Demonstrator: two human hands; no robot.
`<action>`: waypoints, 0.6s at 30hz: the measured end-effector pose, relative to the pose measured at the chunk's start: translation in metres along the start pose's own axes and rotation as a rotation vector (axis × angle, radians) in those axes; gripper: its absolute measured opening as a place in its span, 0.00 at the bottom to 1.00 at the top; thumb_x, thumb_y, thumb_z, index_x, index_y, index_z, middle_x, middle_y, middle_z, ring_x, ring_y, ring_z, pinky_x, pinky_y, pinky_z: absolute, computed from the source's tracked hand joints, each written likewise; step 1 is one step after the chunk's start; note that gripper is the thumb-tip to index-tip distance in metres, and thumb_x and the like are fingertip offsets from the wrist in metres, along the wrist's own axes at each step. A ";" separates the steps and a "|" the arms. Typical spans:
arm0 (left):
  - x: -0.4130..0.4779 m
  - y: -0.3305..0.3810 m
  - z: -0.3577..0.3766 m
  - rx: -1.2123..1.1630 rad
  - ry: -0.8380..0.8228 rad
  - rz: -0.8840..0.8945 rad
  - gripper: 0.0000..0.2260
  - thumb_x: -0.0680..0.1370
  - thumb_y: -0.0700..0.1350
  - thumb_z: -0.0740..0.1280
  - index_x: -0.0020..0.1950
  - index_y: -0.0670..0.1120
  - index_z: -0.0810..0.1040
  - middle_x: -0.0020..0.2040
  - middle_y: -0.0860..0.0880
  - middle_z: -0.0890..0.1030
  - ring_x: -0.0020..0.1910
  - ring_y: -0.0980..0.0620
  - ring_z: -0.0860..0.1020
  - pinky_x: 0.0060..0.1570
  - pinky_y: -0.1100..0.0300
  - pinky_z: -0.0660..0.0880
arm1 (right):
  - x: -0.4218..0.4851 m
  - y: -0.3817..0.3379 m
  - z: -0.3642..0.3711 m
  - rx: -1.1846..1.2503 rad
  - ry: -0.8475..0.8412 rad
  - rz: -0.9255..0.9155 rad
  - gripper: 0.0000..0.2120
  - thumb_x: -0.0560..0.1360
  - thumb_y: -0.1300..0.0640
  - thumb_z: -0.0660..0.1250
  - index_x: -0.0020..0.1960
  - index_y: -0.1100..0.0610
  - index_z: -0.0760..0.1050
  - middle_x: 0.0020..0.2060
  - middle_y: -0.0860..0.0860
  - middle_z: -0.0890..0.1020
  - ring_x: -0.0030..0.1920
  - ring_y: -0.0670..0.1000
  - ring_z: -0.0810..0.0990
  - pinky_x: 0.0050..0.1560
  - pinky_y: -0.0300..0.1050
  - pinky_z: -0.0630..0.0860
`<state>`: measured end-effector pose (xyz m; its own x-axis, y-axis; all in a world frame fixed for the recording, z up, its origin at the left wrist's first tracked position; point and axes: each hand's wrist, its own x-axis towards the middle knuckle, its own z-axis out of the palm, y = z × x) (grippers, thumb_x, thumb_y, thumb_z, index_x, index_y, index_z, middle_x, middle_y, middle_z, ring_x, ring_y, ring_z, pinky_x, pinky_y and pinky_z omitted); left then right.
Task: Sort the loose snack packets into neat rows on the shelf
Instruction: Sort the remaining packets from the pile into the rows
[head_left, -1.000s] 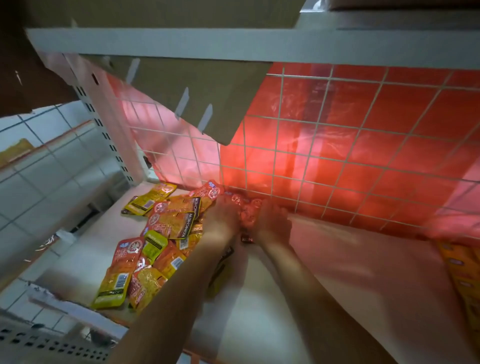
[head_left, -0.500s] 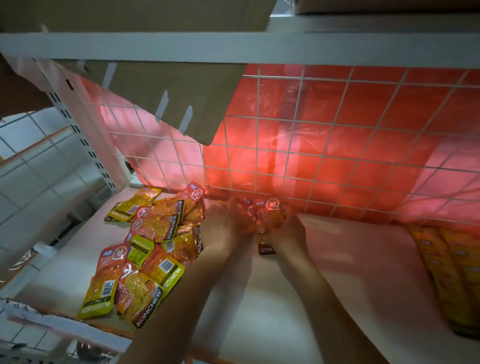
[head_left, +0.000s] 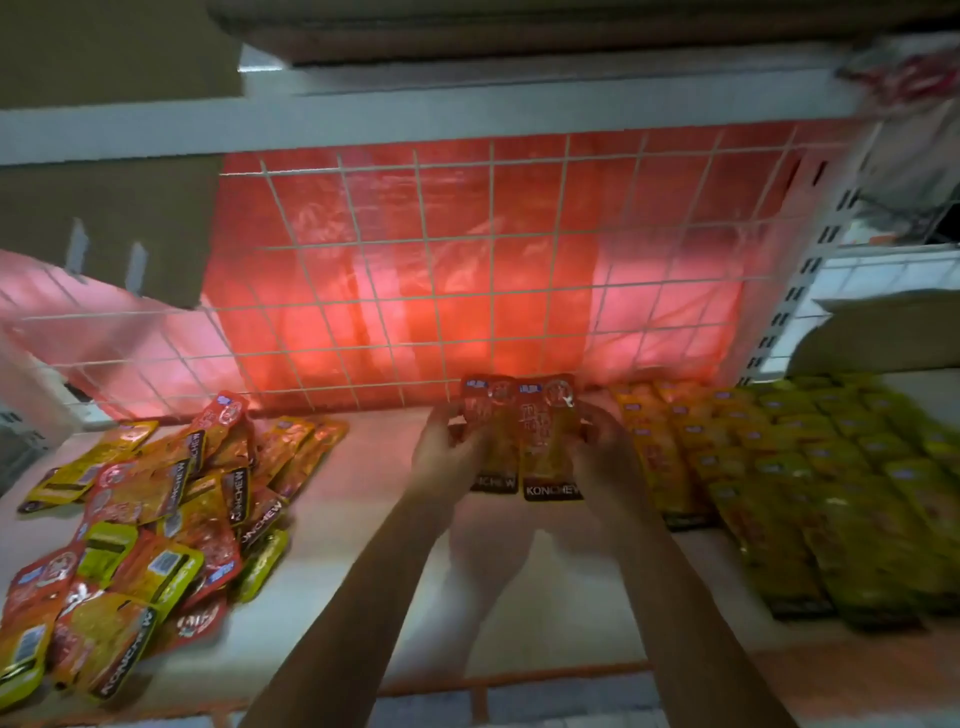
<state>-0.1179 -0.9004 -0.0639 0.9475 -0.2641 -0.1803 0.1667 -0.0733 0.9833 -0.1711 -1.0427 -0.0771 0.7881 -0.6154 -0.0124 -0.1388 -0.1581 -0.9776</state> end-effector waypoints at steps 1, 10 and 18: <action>-0.005 0.002 0.015 -0.010 -0.007 -0.006 0.13 0.77 0.44 0.69 0.60 0.48 0.73 0.51 0.43 0.81 0.46 0.46 0.82 0.45 0.51 0.80 | -0.002 0.001 -0.018 -0.003 0.010 -0.017 0.09 0.76 0.62 0.65 0.54 0.58 0.79 0.36 0.53 0.81 0.37 0.50 0.77 0.38 0.46 0.74; -0.080 0.001 0.185 -0.060 -0.144 -0.013 0.07 0.74 0.34 0.68 0.43 0.47 0.79 0.39 0.47 0.82 0.42 0.45 0.78 0.43 0.53 0.73 | -0.026 0.029 -0.210 0.017 0.147 -0.004 0.08 0.78 0.57 0.64 0.54 0.56 0.78 0.38 0.58 0.81 0.38 0.50 0.75 0.35 0.51 0.73; -0.142 -0.003 0.342 0.067 -0.280 0.026 0.06 0.74 0.39 0.72 0.39 0.45 0.76 0.33 0.49 0.77 0.31 0.55 0.73 0.32 0.61 0.69 | -0.040 0.056 -0.378 -0.099 0.265 -0.043 0.06 0.79 0.56 0.62 0.45 0.56 0.75 0.31 0.53 0.76 0.28 0.45 0.72 0.26 0.34 0.67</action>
<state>-0.3461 -1.1912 -0.0498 0.8376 -0.5210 -0.1643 0.1160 -0.1243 0.9854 -0.4373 -1.3190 -0.0517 0.6125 -0.7845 0.0968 -0.1770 -0.2554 -0.9505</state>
